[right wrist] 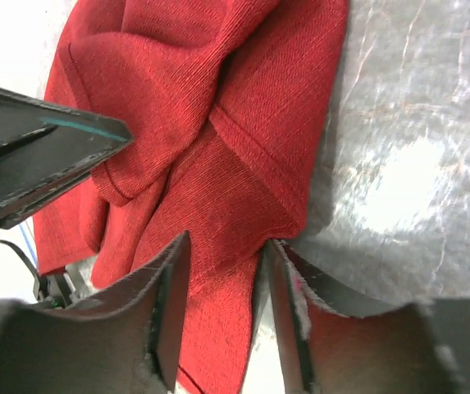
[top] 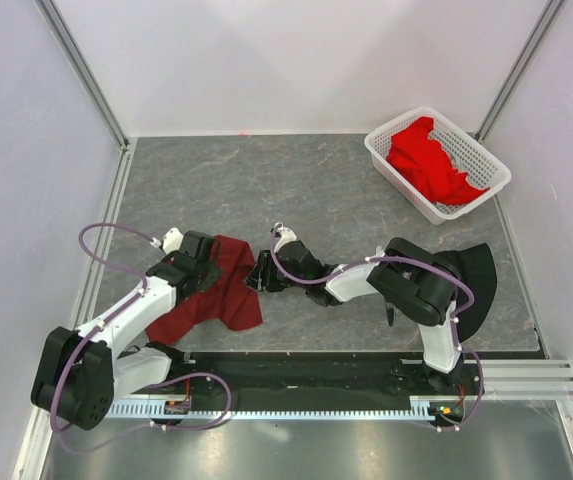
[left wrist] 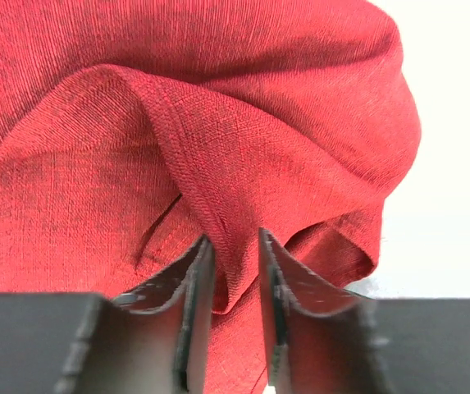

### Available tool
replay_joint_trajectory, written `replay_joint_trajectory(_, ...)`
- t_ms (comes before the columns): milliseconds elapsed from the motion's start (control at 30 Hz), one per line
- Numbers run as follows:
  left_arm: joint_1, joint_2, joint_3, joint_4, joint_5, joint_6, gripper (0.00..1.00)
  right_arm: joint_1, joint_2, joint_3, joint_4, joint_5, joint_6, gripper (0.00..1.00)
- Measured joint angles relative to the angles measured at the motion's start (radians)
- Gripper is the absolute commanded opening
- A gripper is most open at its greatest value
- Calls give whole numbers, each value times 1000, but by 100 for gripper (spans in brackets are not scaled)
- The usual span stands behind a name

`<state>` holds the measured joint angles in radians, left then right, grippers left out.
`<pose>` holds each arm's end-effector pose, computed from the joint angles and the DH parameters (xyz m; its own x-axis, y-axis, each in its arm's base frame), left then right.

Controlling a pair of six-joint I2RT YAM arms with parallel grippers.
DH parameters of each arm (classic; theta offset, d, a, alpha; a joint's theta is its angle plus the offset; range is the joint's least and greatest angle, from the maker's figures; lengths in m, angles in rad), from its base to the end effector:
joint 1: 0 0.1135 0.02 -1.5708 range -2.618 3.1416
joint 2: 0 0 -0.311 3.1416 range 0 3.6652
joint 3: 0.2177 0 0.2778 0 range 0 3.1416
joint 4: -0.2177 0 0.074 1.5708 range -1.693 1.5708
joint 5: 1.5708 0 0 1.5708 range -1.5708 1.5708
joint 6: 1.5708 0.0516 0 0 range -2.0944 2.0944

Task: Fold the napkin into a case and place the utensils inside
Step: Pick up the crumpled napkin from the corner of the board.

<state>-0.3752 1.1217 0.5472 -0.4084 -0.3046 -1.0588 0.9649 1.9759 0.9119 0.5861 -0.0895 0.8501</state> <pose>0.2044 -0.0639 0.1941 -0.5492 -0.6775 -0.4893 -0.5795 0.7306 -0.3612 0.2457 0.3627 0.1336 -0.8219 0.1277 -0.5551 -0.3733 0.6153 0.6943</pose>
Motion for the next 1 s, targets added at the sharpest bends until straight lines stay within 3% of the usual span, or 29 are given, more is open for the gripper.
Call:
replay_joint_trajectory(67,12,-7,-3,14,2,2,14,-5,9,10,-4,5,-1,39)
replay_joint_trajectory(100,19,-13,-3,19,3,5,4,-8,11,15,-11,11,-5,35)
replay_joint_trajectory(133,27,-20,-3,25,8,8,2,-10,11,19,-21,16,-10,27)
replay_joint_trajectory(267,67,-60,-2,29,45,30,2,-19,10,45,-92,41,-58,18)
replay_joint_trajectory(367,93,-106,15,16,79,57,2,-21,-14,67,-184,77,-124,0)
replay_joint_trajectory(567,109,-269,140,-45,129,117,2,-20,-156,120,-442,182,-288,0)
replay_joint_trajectory(1000,111,-603,657,-116,154,281,2,32,-682,388,-889,297,-596,0)
